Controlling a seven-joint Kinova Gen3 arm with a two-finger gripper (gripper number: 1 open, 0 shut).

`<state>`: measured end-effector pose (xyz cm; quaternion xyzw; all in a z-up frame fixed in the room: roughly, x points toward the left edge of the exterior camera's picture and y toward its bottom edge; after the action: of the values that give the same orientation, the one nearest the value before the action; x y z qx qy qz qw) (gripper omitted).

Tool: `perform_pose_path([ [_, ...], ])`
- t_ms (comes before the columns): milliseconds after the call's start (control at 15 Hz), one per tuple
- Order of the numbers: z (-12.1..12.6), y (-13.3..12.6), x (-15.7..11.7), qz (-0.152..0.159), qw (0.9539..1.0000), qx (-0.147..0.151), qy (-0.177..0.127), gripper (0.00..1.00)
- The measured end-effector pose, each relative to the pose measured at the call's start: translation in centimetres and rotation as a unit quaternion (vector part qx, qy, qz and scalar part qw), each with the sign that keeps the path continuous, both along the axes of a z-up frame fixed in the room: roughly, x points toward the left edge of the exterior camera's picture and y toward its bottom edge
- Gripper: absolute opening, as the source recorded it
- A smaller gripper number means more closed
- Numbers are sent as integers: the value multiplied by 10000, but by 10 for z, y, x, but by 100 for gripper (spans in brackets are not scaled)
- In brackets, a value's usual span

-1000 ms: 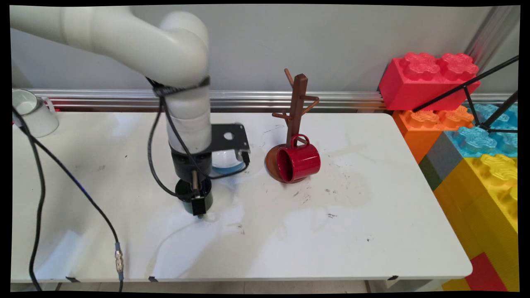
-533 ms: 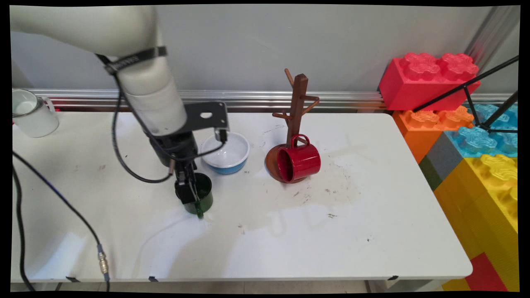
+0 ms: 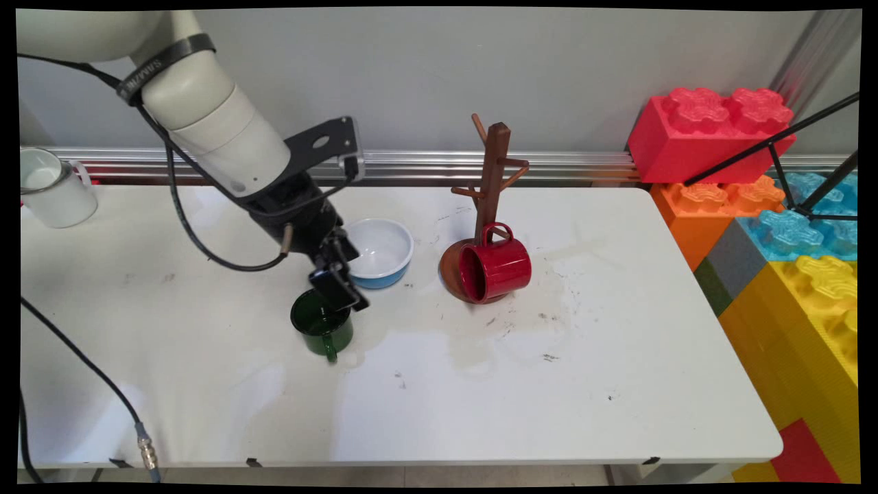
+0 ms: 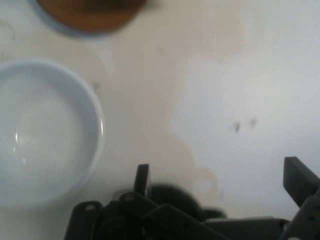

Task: Pick up the red mug from the rack

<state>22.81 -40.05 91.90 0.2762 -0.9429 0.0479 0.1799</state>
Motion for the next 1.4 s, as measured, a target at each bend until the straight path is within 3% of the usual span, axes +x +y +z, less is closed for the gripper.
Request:
perform_pose_path([
  [400, -15, -2, 1, 477, 9949, -213, 857, 100],
  [667, -35, 0, -2, 744, 9881, -281, 1319, 100],
  [1133, -68, 4, -7, 1108, 9752, -416, 1873, 100],
  [1400, -83, 8, -5, 1353, 9689, -483, 2014, 100],
])
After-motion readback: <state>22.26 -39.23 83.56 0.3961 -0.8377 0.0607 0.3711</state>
